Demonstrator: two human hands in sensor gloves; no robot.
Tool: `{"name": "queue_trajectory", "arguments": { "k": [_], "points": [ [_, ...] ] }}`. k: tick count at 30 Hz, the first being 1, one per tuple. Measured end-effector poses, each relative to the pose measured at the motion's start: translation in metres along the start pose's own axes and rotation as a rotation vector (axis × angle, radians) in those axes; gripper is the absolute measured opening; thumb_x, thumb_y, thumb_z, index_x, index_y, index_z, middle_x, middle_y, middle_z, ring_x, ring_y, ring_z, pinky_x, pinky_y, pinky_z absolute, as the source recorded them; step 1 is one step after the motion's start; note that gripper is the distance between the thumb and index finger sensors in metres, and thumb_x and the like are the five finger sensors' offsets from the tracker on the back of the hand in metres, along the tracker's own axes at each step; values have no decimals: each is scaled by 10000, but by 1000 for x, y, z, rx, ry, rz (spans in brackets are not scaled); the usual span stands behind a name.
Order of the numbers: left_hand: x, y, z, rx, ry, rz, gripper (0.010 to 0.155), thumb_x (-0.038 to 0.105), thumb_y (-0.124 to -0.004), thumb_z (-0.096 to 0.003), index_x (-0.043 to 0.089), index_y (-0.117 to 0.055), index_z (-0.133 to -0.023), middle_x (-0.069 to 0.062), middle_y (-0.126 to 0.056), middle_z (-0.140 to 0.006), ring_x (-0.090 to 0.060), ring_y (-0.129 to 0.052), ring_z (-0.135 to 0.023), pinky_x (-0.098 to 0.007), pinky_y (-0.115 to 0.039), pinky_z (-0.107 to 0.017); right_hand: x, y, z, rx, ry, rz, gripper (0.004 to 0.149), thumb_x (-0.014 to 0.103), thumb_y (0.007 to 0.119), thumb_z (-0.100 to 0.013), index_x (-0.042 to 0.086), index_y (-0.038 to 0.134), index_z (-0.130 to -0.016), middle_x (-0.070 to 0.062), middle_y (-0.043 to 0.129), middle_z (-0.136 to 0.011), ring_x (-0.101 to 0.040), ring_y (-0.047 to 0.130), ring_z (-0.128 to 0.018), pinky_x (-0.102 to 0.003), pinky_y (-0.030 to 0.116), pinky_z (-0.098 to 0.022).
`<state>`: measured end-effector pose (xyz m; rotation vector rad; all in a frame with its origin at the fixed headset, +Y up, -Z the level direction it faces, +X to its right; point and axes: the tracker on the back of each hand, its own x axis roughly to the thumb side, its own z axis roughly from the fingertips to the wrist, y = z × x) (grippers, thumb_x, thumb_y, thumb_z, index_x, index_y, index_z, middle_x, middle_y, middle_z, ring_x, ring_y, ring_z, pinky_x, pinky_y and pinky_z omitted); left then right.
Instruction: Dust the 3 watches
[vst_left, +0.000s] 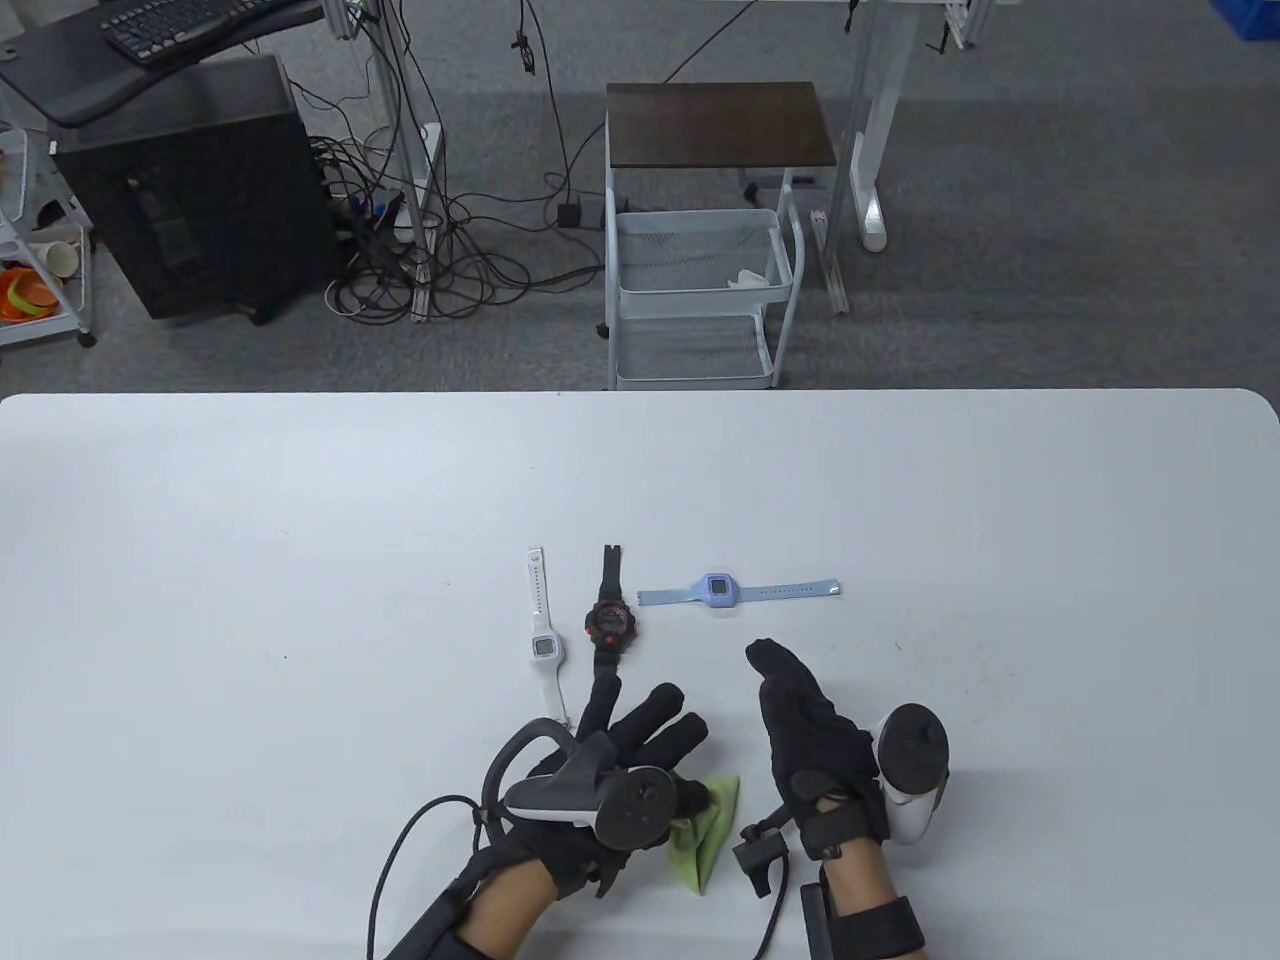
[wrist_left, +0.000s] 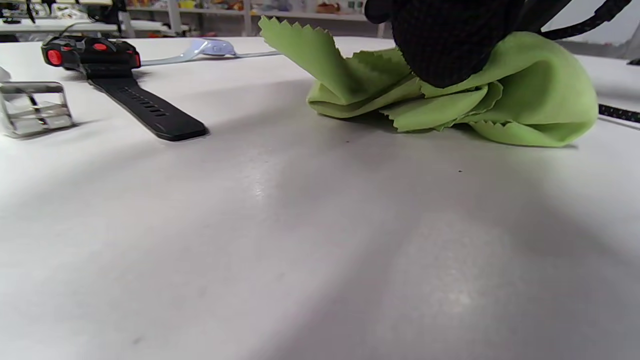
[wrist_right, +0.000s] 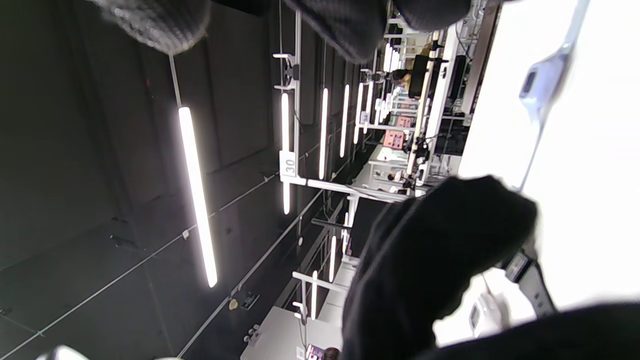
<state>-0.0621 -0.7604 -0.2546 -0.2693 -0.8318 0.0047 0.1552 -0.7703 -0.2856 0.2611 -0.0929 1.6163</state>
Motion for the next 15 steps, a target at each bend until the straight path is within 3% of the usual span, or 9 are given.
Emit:
{"name": "queue_trajectory", "arguments": {
  "k": [7, 15],
  "points": [
    [1, -1, -1, 34, 7, 21, 449, 508, -745, -562, 460, -633, -994, 59, -251, -1248, -328, -44, -1174, -714, -32, -702, -1, 1, 0, 7, 7, 9, 854, 646, 602, -471, -14, 543, -1009, -390, 431, -1024, -681, 408, -845, -822, 215, -474],
    [-8, 7, 5, 121, 6, 169, 440, 504, -738, -564, 417, -664, -988, 50, -340, -1234, -338, -90, -1181, -721, -53, -706, -1, 1, 0, 10, 14, 12, 852, 644, 603, -471, -14, 544, -1009, -391, 431, -1023, -682, 407, -844, -822, 214, -473]
  ]
}}
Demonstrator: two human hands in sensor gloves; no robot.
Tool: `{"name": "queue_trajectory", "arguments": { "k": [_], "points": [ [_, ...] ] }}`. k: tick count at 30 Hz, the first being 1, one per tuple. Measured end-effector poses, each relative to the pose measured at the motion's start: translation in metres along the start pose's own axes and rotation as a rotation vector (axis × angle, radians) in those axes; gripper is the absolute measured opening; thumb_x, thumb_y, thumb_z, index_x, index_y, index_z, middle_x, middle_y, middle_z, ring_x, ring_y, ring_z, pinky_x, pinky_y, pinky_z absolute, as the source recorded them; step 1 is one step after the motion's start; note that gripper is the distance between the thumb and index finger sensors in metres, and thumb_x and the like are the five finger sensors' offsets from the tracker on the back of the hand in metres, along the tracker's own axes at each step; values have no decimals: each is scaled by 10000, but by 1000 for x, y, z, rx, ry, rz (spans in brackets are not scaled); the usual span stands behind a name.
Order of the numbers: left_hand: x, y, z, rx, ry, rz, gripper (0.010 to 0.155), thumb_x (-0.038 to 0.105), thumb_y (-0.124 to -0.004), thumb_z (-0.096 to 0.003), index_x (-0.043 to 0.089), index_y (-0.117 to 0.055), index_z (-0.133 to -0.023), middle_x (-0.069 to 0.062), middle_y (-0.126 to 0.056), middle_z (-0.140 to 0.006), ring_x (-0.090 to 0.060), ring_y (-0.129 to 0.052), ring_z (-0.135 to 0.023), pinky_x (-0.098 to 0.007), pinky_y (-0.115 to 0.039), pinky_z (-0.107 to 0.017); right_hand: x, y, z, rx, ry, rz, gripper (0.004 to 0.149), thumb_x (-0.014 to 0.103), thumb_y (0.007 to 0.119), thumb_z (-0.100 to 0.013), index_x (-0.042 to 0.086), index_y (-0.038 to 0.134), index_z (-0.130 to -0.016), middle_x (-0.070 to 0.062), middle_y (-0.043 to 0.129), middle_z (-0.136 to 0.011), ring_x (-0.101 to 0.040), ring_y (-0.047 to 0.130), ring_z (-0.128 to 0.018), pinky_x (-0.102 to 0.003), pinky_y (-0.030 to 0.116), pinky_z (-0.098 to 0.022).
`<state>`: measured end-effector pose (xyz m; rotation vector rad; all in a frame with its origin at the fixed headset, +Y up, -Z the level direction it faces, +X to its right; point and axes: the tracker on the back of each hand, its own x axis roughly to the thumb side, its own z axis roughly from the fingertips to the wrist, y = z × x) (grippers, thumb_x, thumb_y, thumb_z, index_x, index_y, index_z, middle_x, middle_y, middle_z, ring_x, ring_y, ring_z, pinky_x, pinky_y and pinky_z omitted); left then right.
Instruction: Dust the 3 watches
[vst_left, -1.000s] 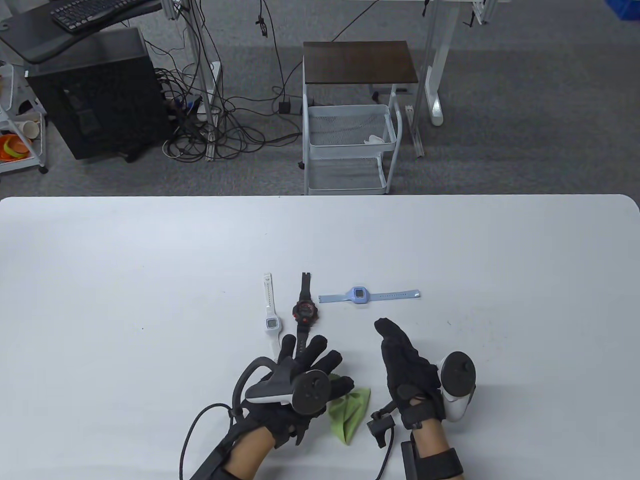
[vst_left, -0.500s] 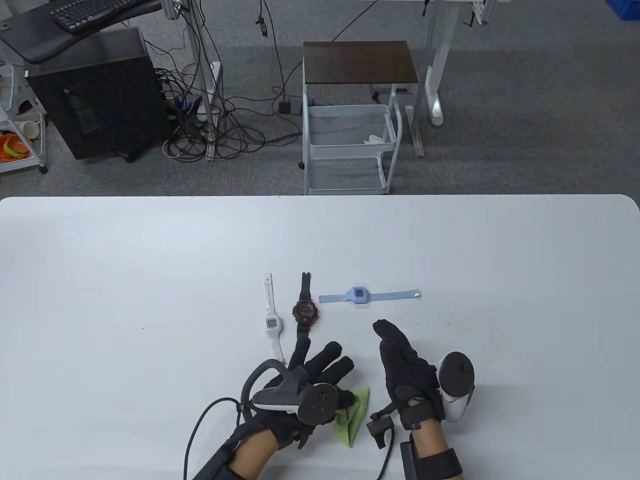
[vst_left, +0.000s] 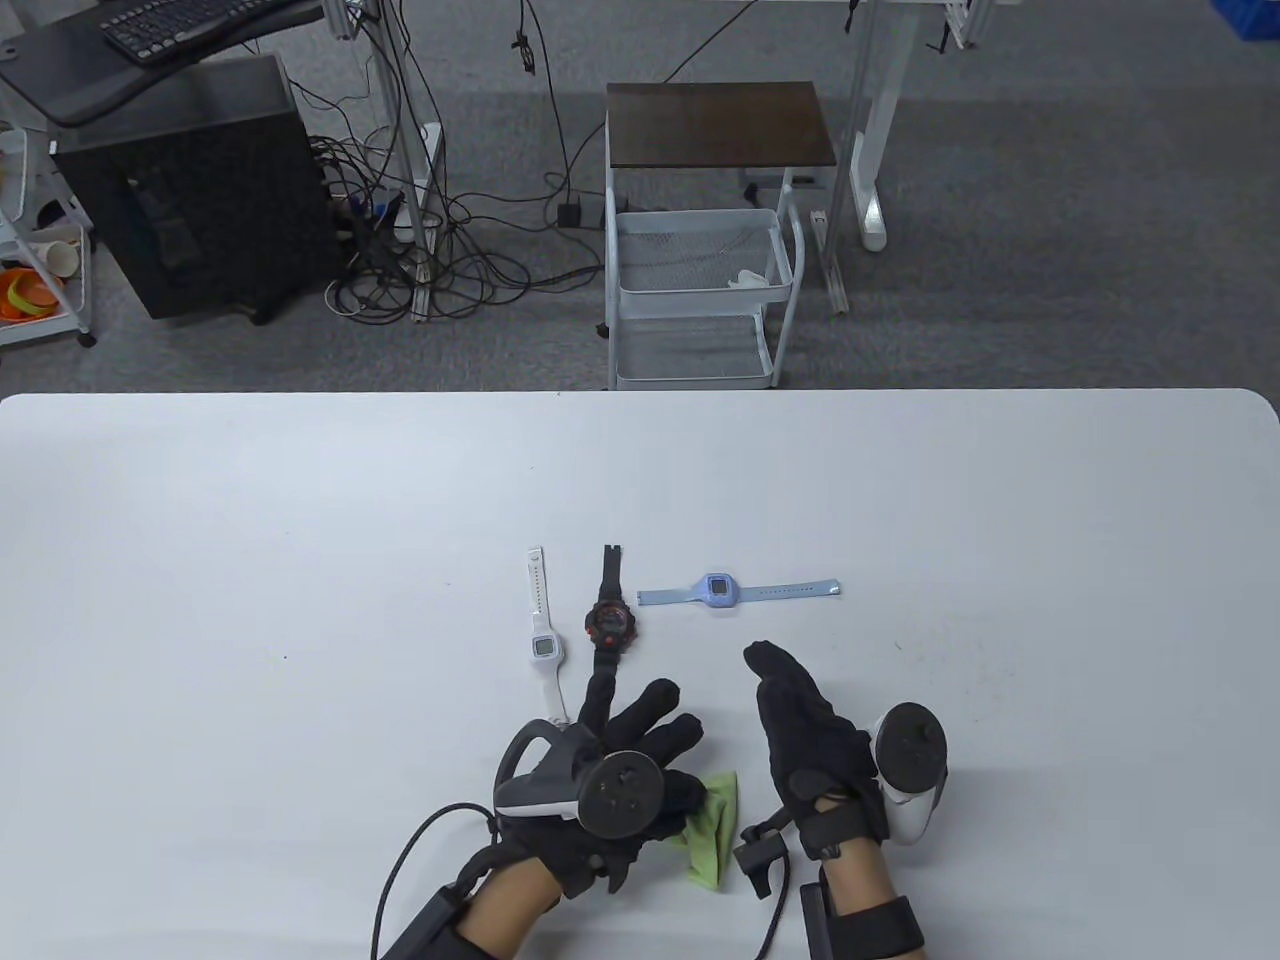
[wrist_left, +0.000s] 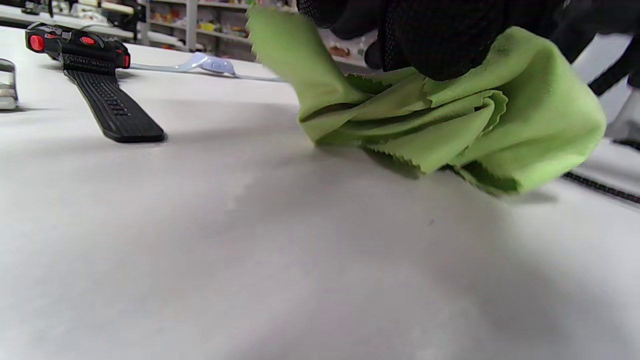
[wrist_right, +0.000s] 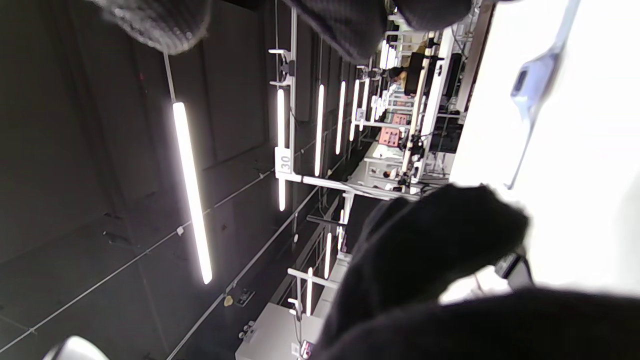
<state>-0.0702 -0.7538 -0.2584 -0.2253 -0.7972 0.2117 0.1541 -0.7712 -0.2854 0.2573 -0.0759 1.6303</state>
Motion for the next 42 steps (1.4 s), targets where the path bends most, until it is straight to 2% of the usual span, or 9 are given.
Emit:
{"name": "queue_trajectory", "arguments": {
  "k": [8, 17, 28, 31, 35, 42],
  "points": [
    [-14, 19, 14, 133, 15, 177, 442, 496, -731, -570, 382, -667, -992, 30, -384, -1226, -360, -120, -1182, -731, -75, -707, -1, 0, 0, 7, 10, 8, 853, 643, 607, -470, -16, 545, -1008, -392, 430, -1022, -682, 408, -844, -823, 211, -473],
    [-26, 44, 35, 283, 22, 263, 445, 493, -725, -574, 363, -660, -995, 23, -413, -1221, -377, -140, -1184, -739, -93, -711, 0, 2, 0, 21, 1, 11, 861, 650, 615, -466, -17, 547, -1007, -392, 438, -1022, -684, 413, -842, -824, 209, -473],
    [-42, 76, 72, 468, 56, 292, 442, 496, -726, -574, 325, -683, -979, 29, -453, -1212, -384, -180, -1186, -744, -112, -717, 5, 7, -8, 80, -45, 75, 853, 618, 732, -459, -21, 568, -999, -387, 470, -1019, -675, 443, -843, -828, 200, -481],
    [-50, 80, 80, 493, 76, 319, 441, 497, -725, -574, 320, -688, -976, 27, -452, -1212, -386, -178, -1185, -745, -114, -718, 9, 9, -16, 112, -77, 149, 833, 589, 763, -458, -15, 571, -1000, -377, 470, -1025, -667, 447, -851, -825, 208, -494],
    [-59, 85, 89, 533, 86, 332, 440, 500, -722, -575, 324, -687, -977, 30, -453, -1213, -385, -180, -1187, -745, -113, -719, 18, 18, -37, 160, -110, 314, 797, 525, 819, -446, -8, 589, -993, -362, 480, -1030, -653, 454, -864, -822, 206, -507],
    [-73, 87, 99, 610, 83, 439, 442, 500, -714, -581, 321, -679, -983, 26, -452, -1212, -390, -182, -1186, -746, -112, -718, 30, 35, -92, 299, -136, 793, 749, 459, 872, -412, 16, 645, -971, -326, 571, -1012, -609, 541, -855, -805, 224, -544]
  ]
}}
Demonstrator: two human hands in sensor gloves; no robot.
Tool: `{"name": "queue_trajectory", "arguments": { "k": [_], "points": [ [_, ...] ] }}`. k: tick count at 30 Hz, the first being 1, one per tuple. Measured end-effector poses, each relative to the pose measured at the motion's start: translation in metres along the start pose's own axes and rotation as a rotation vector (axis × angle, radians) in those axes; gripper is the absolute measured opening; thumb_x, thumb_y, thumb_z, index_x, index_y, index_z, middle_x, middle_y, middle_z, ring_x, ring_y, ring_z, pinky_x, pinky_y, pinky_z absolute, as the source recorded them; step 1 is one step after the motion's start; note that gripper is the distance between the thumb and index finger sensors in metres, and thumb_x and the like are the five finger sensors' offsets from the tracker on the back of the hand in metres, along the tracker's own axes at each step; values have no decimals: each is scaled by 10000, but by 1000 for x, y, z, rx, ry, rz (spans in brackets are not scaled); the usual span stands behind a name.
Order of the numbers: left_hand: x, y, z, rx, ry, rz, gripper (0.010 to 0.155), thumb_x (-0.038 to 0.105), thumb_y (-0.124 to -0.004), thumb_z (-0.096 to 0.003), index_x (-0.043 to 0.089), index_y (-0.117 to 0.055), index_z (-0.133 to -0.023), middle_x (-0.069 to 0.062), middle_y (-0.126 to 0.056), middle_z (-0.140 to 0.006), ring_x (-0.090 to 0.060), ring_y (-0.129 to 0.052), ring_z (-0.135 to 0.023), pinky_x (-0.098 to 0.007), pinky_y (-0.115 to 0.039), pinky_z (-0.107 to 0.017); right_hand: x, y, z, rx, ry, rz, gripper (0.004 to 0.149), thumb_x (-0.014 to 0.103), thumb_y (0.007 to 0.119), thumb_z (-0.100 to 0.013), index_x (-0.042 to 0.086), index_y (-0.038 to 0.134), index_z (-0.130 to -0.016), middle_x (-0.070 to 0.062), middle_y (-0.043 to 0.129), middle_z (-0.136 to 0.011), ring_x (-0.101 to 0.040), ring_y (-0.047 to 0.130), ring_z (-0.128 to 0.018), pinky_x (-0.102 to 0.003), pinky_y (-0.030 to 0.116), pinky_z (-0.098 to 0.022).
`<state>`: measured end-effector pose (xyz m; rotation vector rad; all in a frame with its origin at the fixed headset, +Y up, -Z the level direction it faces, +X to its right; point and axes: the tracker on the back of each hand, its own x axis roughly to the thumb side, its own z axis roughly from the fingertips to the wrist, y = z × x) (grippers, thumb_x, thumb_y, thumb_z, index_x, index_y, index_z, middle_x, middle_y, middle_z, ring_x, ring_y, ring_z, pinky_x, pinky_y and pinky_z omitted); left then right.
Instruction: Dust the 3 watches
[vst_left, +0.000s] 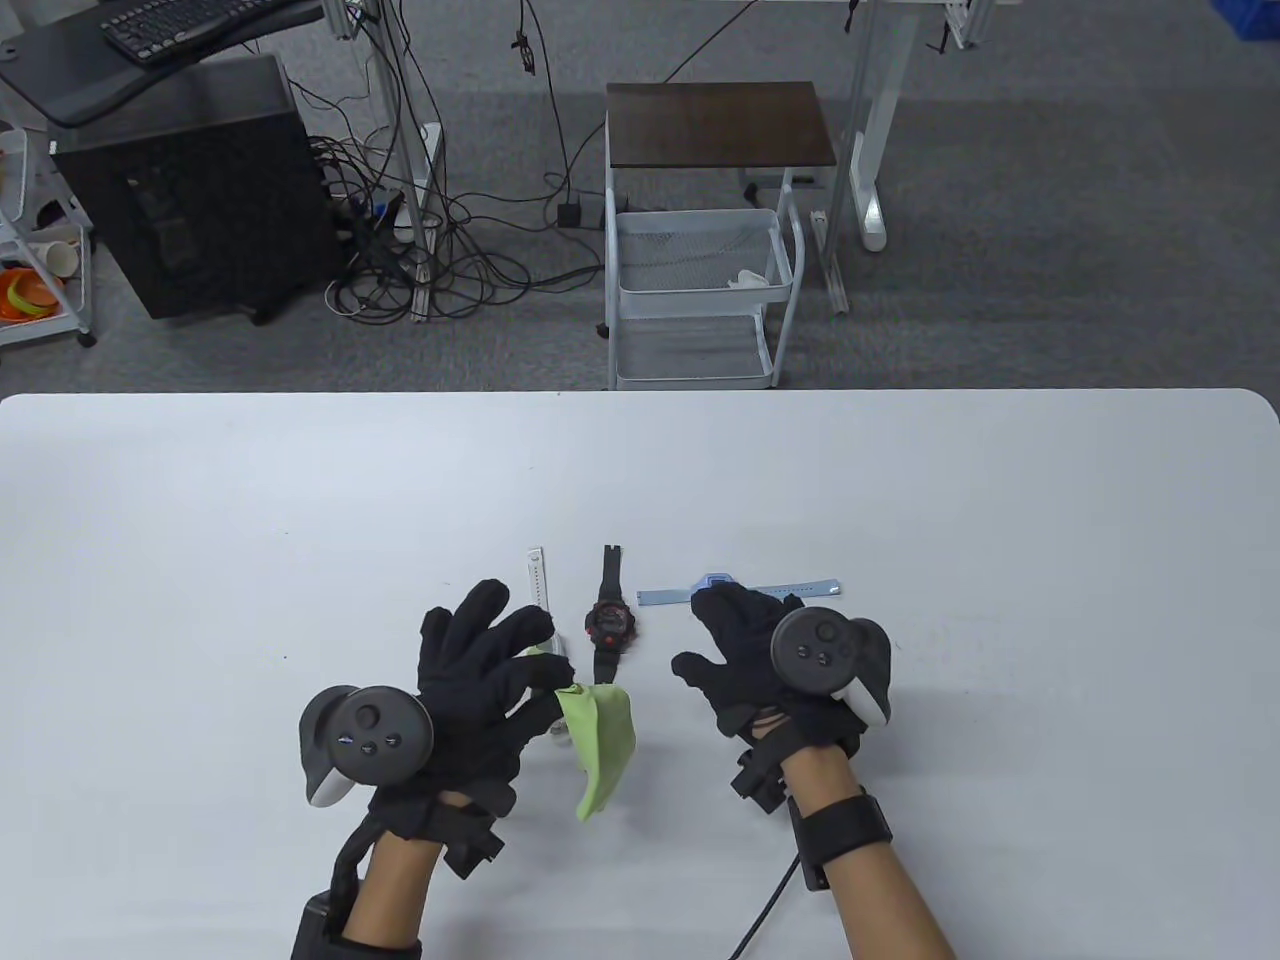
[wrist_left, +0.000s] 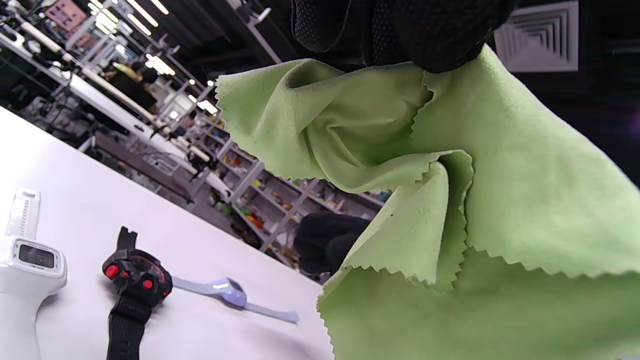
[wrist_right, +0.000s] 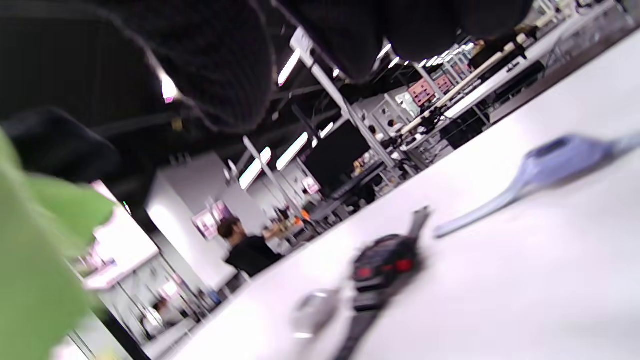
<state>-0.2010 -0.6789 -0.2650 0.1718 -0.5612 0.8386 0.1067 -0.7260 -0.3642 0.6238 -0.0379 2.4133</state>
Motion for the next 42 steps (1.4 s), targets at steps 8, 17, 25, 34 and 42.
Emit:
{"name": "queue_trajectory", "arguments": {
  "k": [8, 17, 25, 34, 42],
  "points": [
    [-5, 17, 6, 53, 28, -68, 442, 502, -706, -585, 319, -675, -987, 23, -447, -1214, -395, -153, -1188, -747, -108, -717, -11, 30, -56, 212, 59, 280, 722, 443, 899, -381, 44, 703, -950, -288, 644, -997, -563, 589, -857, -790, 214, -577],
    [-17, 23, 8, 93, 46, 29, 441, 501, -703, -587, 318, -673, -988, 19, -446, -1215, -397, -153, -1187, -748, -107, -715, -14, 56, -99, 334, 85, 480, 649, 405, 895, -379, 106, 752, -937, -232, 695, -1000, -516, 620, -874, -778, 213, -601],
    [-14, 16, 5, 54, 29, 67, 443, 503, -696, -590, 319, -670, -992, 15, -437, -1218, -400, -148, -1185, -748, -102, -714, -17, 73, -120, 374, 73, 622, 561, 386, 898, -371, 166, 825, -882, -173, 815, -944, -460, 738, -824, -765, 270, -618],
    [-24, 8, 5, 47, 55, 110, 442, 502, -695, -590, 319, -669, -992, 12, -442, -1216, -402, -150, -1183, -749, -102, -712, -16, 79, -135, 398, 50, 697, 441, 390, 887, -366, 216, 887, -771, -159, 874, -848, -416, 856, -706, -801, 283, -610],
    [-23, 3, 4, 33, 51, 111, 443, 502, -694, -591, 320, -667, -993, 13, -442, -1215, -404, -149, -1182, -748, -101, -711, -16, 79, -144, 432, 85, 688, 407, 377, 891, -351, 226, 899, -729, -151, 886, -806, -400, 867, -664, -793, 309, -624]
  ]
}}
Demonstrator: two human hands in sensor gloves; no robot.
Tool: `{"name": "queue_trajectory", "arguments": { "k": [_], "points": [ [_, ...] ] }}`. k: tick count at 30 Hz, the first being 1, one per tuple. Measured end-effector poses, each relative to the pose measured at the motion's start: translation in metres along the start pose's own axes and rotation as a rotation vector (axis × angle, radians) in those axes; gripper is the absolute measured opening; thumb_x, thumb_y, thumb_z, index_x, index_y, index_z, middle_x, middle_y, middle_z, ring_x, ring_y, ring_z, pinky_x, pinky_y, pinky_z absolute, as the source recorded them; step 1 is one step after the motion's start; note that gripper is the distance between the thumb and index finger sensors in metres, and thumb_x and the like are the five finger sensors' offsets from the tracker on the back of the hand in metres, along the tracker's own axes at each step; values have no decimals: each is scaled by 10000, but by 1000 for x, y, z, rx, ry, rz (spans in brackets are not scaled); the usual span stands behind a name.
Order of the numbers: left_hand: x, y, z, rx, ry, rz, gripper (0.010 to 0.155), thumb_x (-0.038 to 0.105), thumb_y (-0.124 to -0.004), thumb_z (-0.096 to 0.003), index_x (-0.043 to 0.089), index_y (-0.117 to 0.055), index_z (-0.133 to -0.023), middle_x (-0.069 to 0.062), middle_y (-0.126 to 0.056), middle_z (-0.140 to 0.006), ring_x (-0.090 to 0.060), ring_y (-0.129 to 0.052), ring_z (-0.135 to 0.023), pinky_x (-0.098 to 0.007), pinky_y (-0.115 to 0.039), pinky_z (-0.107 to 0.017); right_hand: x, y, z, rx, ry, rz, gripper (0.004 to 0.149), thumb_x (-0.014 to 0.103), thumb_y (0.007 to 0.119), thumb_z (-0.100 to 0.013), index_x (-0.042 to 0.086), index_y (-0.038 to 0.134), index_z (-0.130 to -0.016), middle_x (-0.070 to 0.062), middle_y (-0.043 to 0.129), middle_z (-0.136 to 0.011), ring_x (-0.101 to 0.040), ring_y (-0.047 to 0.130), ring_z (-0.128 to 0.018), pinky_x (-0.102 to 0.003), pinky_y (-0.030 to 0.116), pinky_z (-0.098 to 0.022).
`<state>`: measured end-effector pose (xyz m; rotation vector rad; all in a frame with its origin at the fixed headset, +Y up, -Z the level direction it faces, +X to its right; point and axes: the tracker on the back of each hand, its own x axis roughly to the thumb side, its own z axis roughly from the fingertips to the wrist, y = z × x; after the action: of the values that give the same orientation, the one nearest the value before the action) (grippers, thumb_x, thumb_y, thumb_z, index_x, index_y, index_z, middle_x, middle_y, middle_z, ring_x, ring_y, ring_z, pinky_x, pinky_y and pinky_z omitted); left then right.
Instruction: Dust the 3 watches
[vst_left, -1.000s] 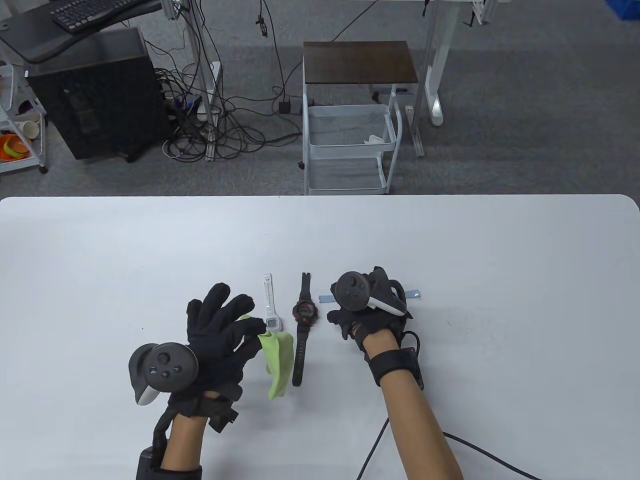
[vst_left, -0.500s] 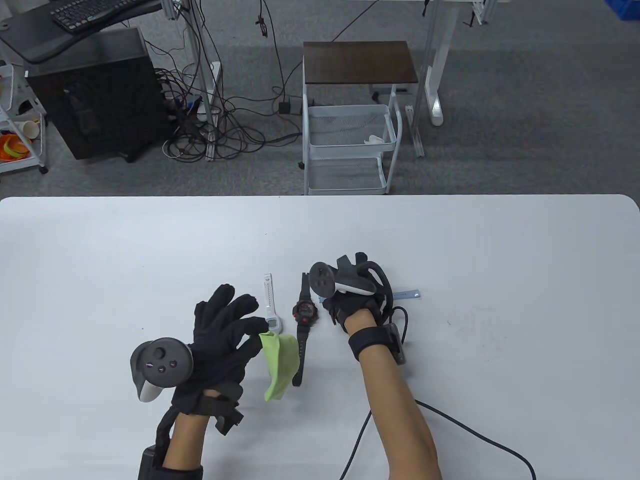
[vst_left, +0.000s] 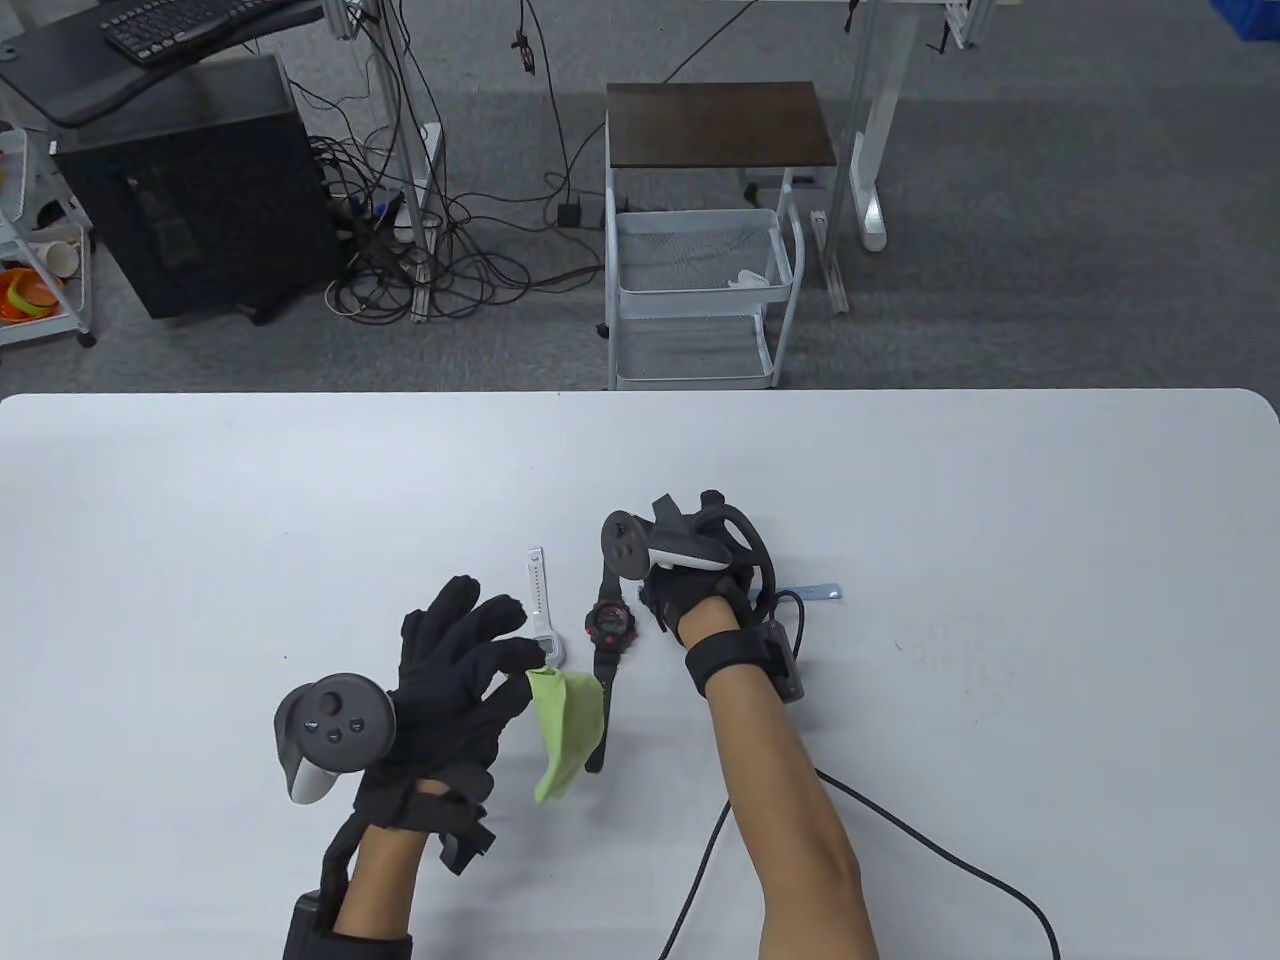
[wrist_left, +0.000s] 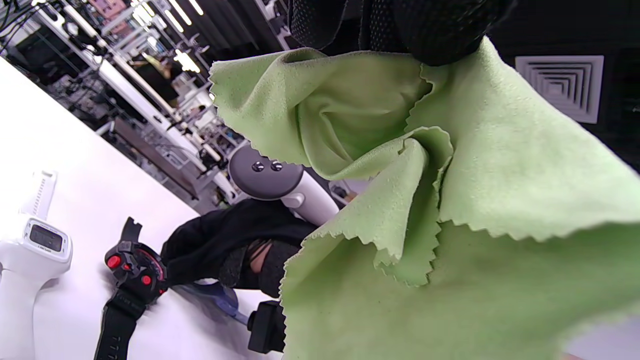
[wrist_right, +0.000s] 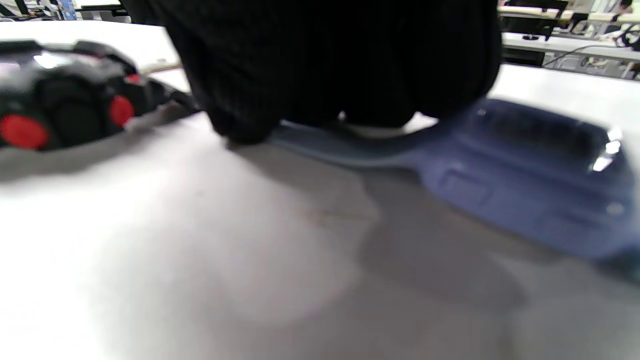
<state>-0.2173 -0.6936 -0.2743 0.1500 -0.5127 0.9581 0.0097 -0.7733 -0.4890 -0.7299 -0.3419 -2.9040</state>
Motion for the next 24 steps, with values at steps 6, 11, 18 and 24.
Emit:
{"name": "queue_trajectory", "arguments": {
  "k": [6, 11, 18, 24],
  "points": [
    [0, -2, -1, -6, 1, 17, 442, 501, -692, -593, 319, -663, -995, 9, -440, -1216, -403, -149, -1182, -747, -100, -712, -3, 0, -2, 10, 19, -25, 398, 384, 888, -346, 223, 897, -710, -142, 893, -779, -391, 872, -637, -801, 303, -614],
    [0, -3, -1, -12, 3, 24, 443, 500, -692, -592, 319, -663, -995, 10, -441, -1215, -404, -151, -1182, -747, -101, -712, -2, -1, -2, 19, 34, -14, 393, 391, 886, -344, 221, 900, -698, -138, 905, -761, -386, 882, -620, -808, 303, -605],
    [-4, -4, -1, -17, 16, 35, 442, 500, -691, -592, 322, -660, -996, 10, -442, -1215, -405, -152, -1182, -747, -100, -711, -2, -2, -3, 33, 45, 1, 362, 399, 883, -341, 230, 910, -660, -123, 933, -722, -374, 901, -588, -806, 314, -603],
    [-4, -6, -2, -27, 16, 82, 443, 500, -690, -593, 322, -658, -997, 7, -440, -1216, -407, -150, -1181, -747, -102, -712, -4, -1, -1, 22, 38, -18, 347, 405, 887, -346, 241, 921, -650, -118, 944, -702, -365, 907, -568, -806, 315, -605]
  ]
}}
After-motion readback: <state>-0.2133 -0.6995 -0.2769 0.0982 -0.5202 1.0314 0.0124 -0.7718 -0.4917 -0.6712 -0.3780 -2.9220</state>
